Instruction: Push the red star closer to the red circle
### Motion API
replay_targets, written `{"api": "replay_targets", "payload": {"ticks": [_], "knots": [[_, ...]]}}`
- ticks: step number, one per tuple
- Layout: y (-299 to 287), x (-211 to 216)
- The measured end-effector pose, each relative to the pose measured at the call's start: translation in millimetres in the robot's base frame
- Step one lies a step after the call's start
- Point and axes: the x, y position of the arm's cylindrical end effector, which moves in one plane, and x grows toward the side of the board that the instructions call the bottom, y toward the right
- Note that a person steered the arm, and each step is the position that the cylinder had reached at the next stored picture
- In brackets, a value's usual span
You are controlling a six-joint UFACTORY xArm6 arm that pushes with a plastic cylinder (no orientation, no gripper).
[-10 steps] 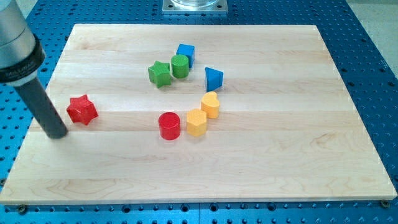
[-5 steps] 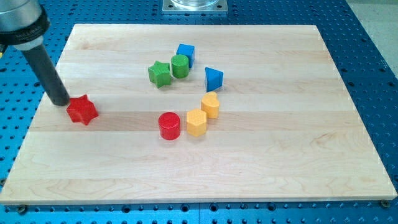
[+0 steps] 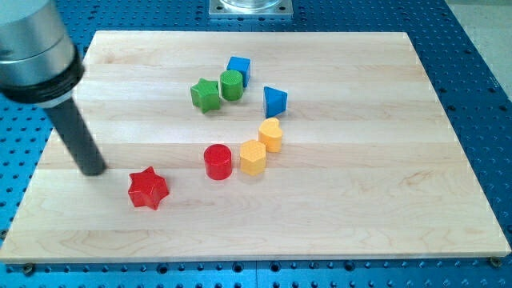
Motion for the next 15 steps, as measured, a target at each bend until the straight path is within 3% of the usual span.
{"api": "replay_targets", "payload": {"ticks": [1, 2, 4, 7, 9, 15], "knots": [[9.9, 60.5], [33.8, 72.3], [105.6, 47.9], [47.5, 36.3], [81.0, 27.8], [105.5, 5.8]]}}
